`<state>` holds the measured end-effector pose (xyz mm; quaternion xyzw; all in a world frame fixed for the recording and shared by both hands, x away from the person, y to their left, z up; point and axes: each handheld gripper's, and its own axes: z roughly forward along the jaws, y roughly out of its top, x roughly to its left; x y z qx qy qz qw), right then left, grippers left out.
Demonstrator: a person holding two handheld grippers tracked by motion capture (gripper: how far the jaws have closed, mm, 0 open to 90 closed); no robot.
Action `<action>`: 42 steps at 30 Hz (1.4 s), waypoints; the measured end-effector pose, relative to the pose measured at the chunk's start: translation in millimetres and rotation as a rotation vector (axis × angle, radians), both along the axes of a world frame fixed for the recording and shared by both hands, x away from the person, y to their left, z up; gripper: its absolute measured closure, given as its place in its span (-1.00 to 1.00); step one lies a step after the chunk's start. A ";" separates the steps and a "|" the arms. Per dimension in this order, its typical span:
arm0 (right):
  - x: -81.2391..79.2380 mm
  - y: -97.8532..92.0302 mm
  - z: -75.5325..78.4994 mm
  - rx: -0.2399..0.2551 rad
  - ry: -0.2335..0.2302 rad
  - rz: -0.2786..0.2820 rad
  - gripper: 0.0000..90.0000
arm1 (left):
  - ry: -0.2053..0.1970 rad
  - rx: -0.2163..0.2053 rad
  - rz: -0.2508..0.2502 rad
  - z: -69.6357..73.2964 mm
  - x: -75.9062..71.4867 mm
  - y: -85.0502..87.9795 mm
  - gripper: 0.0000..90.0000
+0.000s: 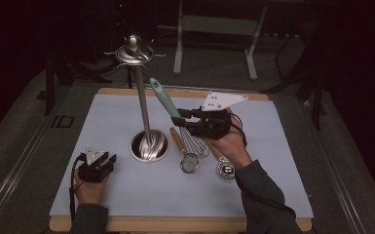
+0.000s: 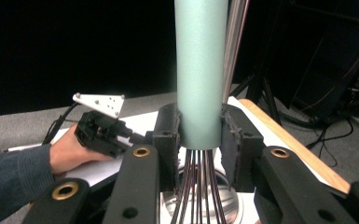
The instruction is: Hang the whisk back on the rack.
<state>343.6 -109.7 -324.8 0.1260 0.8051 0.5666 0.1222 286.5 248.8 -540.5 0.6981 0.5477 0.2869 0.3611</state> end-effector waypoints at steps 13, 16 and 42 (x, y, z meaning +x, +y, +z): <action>0.7 4.3 23.2 0.028 -0.032 -0.011 0.54 | 0.000 0.000 0.000 0.0 0.0 0.0 0.46; 0.6 8.0 25.6 0.025 -0.037 -0.004 0.54 | 0.001 -0.001 0.000 0.1 -0.1 0.1 0.46; 9.4 33.6 18.1 -0.016 -0.052 -0.073 0.54 | 0.001 -0.001 0.001 0.2 -0.2 0.2 0.46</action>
